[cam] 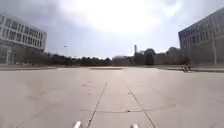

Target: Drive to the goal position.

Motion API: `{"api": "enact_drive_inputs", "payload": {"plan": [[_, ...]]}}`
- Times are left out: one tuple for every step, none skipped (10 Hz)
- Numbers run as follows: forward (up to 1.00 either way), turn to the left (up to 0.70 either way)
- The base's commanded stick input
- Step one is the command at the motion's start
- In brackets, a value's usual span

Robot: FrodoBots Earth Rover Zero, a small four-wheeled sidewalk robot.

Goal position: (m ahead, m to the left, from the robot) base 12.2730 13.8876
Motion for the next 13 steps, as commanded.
{"api": "enact_drive_inputs", "payload": {"plan": [[0.7, -0.01], [0.7, -0.01], [0.7, -0.01], [0.7, -0.01], [0.7, -0.01], [0.7, -0.01], [0.46, -0.01], [0.17, 0.0], [0.0, 0.0], [0.0, 0.0], [0.0, 0.0], [0.0, 0.0], [0.0, 0.0]]}}
